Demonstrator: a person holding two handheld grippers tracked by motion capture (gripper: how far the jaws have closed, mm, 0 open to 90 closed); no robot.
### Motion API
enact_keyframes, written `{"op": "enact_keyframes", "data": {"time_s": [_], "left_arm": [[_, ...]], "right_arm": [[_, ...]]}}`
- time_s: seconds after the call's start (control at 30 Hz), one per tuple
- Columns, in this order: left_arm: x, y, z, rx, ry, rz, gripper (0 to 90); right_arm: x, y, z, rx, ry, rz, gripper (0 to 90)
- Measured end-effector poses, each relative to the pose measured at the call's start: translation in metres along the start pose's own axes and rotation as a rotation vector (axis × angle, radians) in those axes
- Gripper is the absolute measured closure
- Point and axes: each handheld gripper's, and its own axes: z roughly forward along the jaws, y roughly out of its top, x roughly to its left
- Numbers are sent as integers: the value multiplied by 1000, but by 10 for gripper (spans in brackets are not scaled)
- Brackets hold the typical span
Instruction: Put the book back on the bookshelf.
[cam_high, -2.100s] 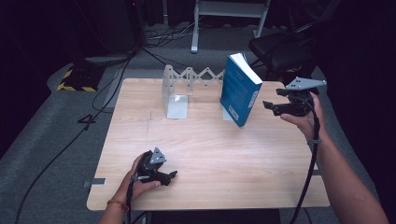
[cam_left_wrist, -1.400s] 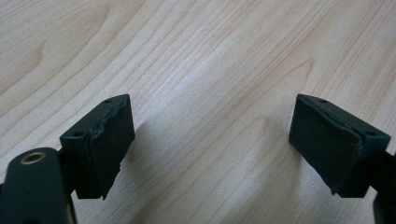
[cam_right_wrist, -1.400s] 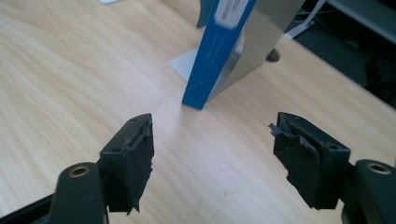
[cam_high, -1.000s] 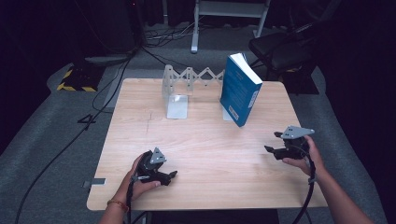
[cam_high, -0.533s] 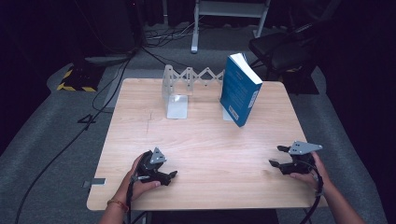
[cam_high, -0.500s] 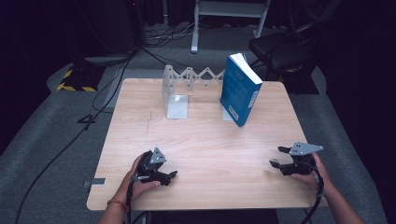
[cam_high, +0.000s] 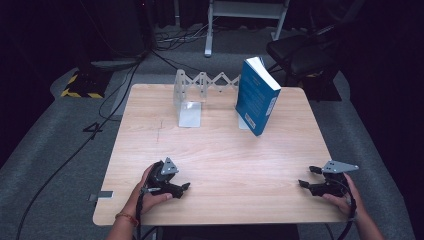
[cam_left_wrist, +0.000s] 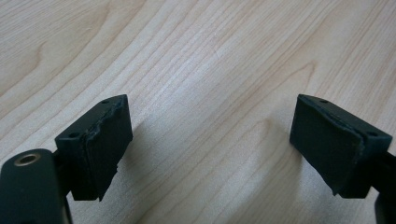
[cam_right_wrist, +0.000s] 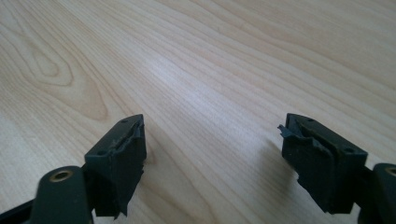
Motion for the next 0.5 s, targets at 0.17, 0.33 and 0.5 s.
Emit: {"op": "enact_keyframes", "data": {"time_s": [0.17, 0.33, 0.5], "left_arm": [[0, 0, 0, 1, 4, -4, 133], [0, 0, 0, 2, 5, -5, 134], [0, 1, 0, 2, 3, -4, 132]], "right_arm": [[-1, -1, -1, 0, -1, 5, 216], [-1, -1, 0, 0, -1, 6, 215], [-1, -1, 0, -1, -5, 6, 212]]}}
